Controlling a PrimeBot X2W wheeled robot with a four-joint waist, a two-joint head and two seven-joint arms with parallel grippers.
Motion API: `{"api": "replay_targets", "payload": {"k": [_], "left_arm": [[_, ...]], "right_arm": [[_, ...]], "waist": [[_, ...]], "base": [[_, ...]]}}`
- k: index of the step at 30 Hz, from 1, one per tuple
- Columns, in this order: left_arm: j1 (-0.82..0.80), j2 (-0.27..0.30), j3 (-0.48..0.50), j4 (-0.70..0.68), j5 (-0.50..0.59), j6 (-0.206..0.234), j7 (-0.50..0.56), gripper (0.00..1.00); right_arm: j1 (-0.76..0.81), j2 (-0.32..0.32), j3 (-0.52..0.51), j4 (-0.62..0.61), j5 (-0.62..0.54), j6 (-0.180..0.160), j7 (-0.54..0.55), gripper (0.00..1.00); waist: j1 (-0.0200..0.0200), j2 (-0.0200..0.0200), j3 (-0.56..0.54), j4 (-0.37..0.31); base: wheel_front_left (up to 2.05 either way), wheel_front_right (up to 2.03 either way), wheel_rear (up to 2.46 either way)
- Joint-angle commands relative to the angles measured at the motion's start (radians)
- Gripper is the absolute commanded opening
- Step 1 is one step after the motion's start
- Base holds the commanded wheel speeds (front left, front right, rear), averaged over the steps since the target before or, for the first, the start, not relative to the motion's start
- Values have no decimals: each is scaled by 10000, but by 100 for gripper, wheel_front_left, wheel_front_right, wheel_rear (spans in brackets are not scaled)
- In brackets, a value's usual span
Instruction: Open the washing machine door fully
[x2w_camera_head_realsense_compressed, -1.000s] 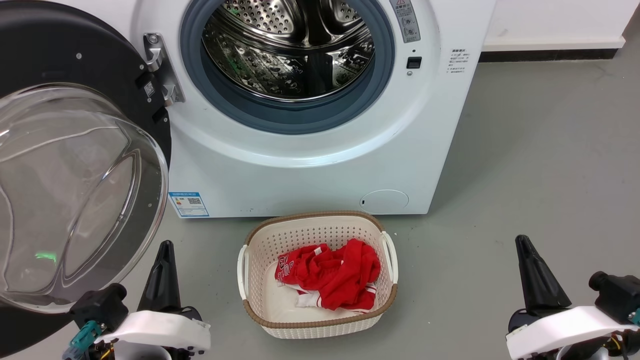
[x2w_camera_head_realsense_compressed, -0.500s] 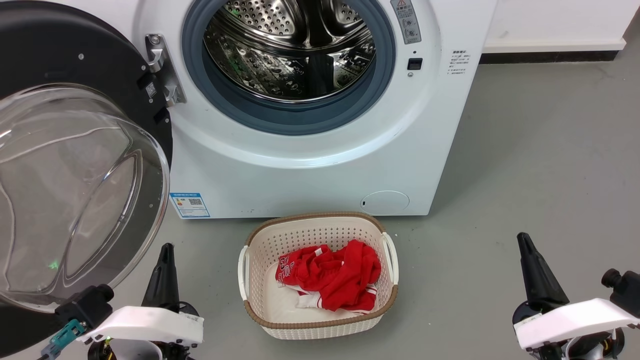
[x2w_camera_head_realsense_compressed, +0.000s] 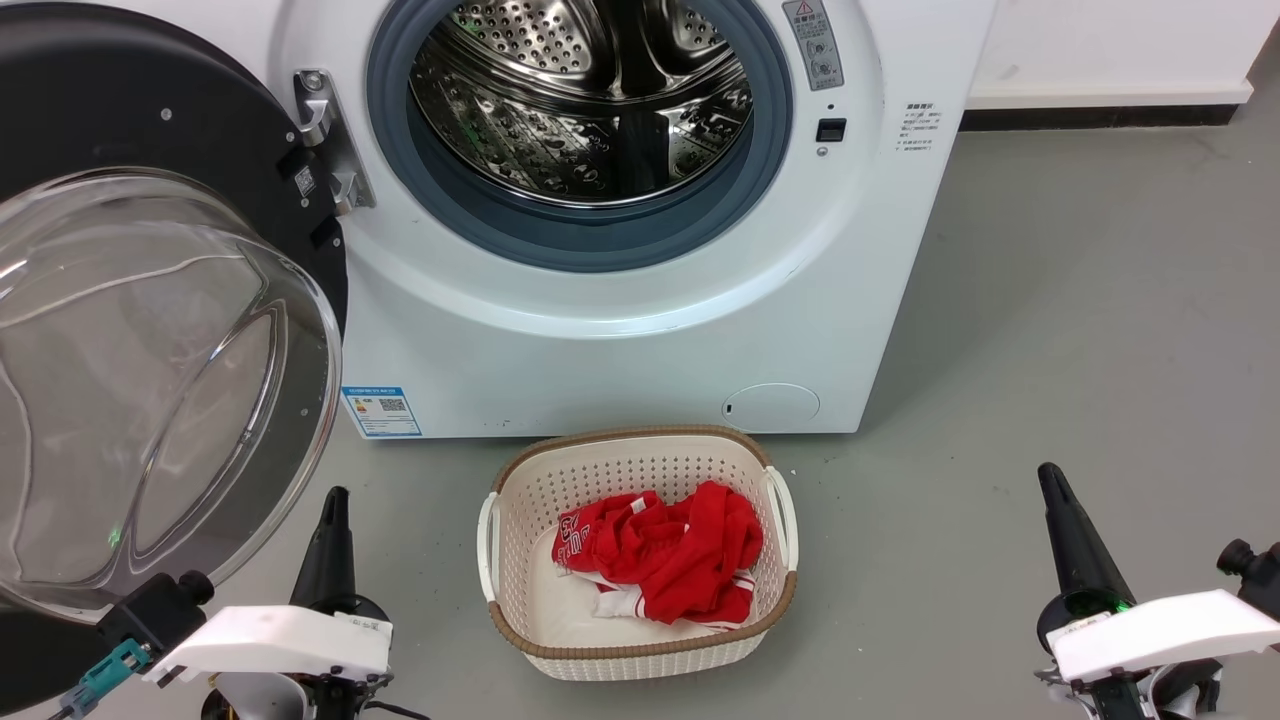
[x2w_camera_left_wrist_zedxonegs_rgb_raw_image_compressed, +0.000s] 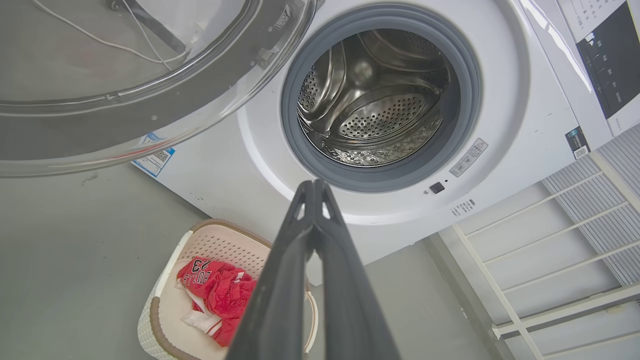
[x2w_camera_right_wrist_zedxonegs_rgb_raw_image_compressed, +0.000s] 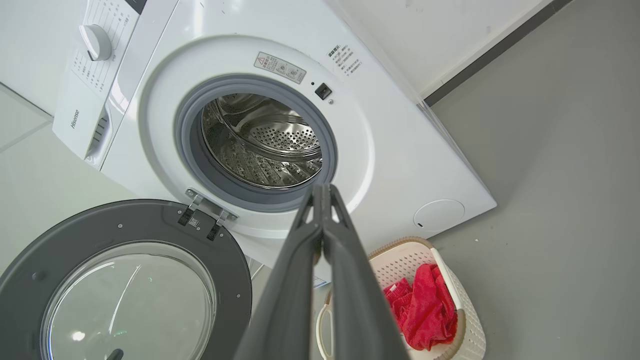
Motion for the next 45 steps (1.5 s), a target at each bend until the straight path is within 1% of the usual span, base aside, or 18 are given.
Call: {"api": "replay_targets", "payload": {"k": [1,23,45], "left_arm": [[-244,-7,77,-48,-378,-62,101,0],[-417,-114,311,278,-2845,-314,757,0],[-546,-197,500,539,-4777,-485,1274,0]], "right_arm": [[-313,-81,-29,1,433,0,27,0],[-575,-102,-167,584,3061,-1,338,0],[-815,-80,-315,1048,5091,-1,598,0]], "waist": [[0,-1,-4,3],[0,-1,-55,35],[0,-1,-103,65]], "base": [[0,0,0],[0,0,0],[0,0,0]]}}
